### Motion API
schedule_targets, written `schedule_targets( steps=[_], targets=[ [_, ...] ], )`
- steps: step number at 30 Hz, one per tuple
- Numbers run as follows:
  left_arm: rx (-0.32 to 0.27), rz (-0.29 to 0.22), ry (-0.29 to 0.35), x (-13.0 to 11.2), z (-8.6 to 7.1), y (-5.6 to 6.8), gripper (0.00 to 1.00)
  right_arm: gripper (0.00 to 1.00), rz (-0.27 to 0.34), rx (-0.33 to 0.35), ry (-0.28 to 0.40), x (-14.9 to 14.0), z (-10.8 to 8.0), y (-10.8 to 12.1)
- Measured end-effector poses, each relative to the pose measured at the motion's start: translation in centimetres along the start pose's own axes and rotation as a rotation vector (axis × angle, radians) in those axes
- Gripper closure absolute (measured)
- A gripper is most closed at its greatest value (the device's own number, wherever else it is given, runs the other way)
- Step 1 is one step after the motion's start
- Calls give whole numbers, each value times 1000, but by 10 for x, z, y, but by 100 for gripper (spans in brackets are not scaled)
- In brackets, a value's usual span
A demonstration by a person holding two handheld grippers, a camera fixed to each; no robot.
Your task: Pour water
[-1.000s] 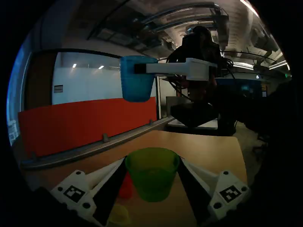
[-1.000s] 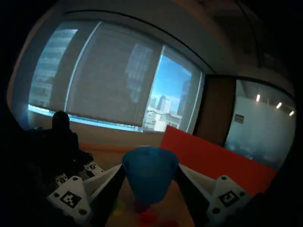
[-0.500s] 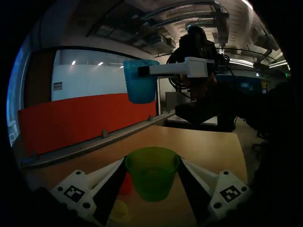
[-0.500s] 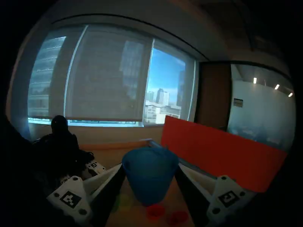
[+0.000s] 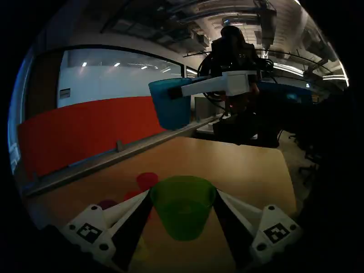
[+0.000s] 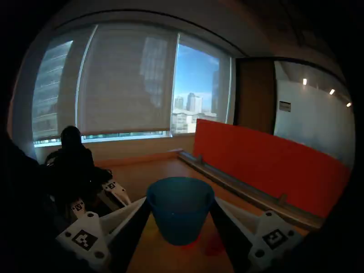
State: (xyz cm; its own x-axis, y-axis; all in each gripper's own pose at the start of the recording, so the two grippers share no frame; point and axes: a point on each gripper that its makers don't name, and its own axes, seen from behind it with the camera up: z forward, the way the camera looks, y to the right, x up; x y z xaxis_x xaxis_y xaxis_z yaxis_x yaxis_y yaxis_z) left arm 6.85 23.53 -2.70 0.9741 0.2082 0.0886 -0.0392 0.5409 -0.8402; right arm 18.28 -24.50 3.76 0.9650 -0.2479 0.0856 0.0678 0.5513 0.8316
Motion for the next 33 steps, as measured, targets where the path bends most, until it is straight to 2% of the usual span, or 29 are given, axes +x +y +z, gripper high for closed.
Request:
schedule_targets(
  steps=[5, 14, 23, 33],
  targets=[
    [-19, 6, -50, -15, 7, 5, 12, 10, 5, 4, -37, -25, 3, 3],
    [-34, 11, -150, -45, 15, 5, 12, 10, 17, 18, -94, -62, 5, 6],
    [-55, 39, -235, -71, 20, 11, 12, 10, 13, 18, -161, -96, 7, 8],
    [-62, 32, -339, -103, 23, 8, 12, 9, 28, 37, -218, -127, 12, 1]
  ],
)
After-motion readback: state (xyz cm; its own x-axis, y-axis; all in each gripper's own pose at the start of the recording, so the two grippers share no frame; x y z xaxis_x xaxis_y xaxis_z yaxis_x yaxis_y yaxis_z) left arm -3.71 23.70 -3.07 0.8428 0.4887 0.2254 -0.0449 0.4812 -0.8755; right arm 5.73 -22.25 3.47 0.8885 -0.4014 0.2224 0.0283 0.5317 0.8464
